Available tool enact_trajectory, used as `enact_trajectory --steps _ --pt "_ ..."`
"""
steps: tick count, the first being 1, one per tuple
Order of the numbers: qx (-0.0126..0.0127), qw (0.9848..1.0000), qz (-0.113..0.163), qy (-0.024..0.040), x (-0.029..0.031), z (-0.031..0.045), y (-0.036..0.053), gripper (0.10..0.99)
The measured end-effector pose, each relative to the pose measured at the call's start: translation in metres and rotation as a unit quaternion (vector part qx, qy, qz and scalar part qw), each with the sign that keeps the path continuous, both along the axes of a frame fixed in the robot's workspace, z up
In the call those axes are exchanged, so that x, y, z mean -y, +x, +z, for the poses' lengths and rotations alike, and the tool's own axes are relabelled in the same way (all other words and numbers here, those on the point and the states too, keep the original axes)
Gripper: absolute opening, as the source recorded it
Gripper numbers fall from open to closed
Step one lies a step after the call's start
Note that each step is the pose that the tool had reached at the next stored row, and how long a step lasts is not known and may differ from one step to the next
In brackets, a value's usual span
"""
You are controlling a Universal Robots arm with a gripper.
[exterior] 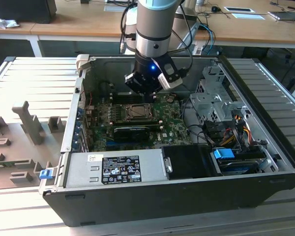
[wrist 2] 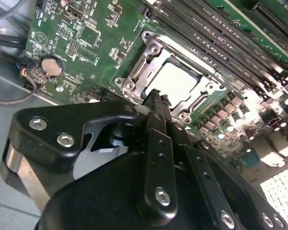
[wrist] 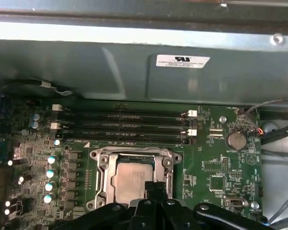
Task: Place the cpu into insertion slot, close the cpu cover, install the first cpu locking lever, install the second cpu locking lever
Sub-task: 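Install the second cpu locking lever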
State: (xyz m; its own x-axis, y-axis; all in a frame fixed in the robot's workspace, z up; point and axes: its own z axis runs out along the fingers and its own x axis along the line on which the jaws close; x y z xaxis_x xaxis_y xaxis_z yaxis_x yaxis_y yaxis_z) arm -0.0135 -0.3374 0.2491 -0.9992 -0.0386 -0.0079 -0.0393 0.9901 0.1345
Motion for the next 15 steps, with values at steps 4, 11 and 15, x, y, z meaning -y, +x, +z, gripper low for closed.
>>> enact_trajectory --steps 4,11,15 --pt "0.0 1.0 0.0 -0.0001 0.0071 0.0 -0.0001 0.106" --pt "0.0001 1.0 0.0 0.0 0.0174 0.0097 -0.0001 0.106" --pt "-0.0001 1.0 0.0 -0.0001 0.0268 0.0097 -0.0004 0.106"
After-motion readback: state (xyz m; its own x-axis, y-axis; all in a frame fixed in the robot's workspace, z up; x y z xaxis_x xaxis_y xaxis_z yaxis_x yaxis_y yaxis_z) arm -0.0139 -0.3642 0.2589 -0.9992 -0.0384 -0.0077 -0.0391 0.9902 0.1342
